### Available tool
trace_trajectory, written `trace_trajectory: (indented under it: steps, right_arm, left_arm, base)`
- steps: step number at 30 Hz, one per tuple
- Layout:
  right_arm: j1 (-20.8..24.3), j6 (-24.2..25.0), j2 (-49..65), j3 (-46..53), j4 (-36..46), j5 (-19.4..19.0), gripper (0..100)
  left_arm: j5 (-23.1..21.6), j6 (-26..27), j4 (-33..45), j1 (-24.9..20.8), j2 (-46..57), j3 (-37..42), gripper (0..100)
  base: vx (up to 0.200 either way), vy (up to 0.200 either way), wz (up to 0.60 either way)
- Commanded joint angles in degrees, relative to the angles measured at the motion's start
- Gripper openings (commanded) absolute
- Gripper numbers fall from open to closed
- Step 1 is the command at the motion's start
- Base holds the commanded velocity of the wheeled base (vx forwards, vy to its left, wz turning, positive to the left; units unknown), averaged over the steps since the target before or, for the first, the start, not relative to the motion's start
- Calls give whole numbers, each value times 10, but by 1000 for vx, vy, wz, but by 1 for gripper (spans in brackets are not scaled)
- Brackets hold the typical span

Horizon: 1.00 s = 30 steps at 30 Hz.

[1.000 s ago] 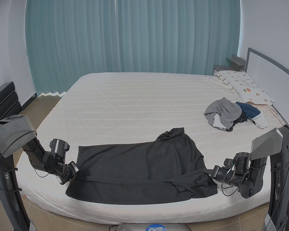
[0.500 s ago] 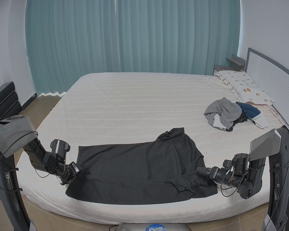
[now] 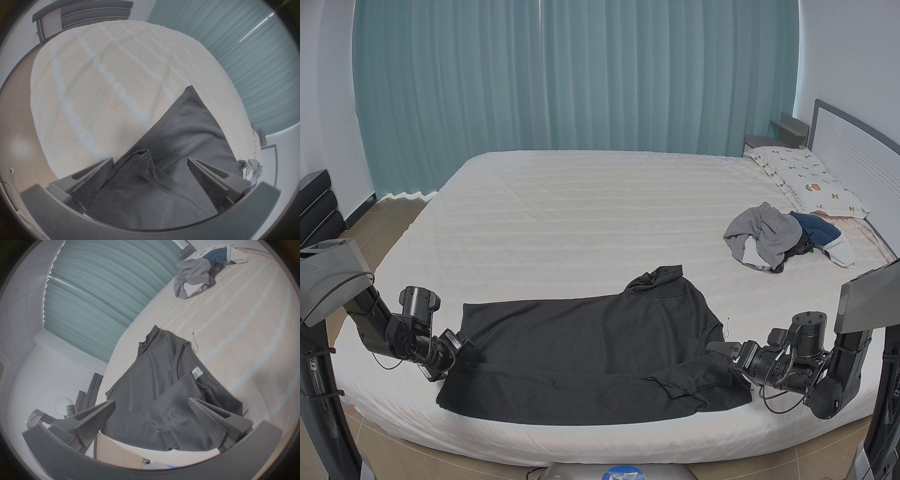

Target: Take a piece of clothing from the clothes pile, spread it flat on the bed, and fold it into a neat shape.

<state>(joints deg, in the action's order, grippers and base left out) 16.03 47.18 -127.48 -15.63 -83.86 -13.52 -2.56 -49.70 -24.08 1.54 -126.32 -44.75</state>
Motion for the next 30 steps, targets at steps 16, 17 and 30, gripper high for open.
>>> trace_trajectory:
  steps: [16, 17, 30]
  right_arm:
    - [67, 79, -69, 14, 4, 68, 100]
    - [67, 79, -71, 13, 5, 68, 100]
    - [77, 77, -103, -34, 5, 112, 100]
  left_arm:
    - [-3, -7, -18, 4, 4, 12, 100]
    - [-3, -7, -18, 4, 4, 12, 100]
    - [-3, -7, -17, 4, 4, 12, 100]
  base:
    - [0, 0, 0]
    - [0, 0, 0]
    - [0, 0, 0]
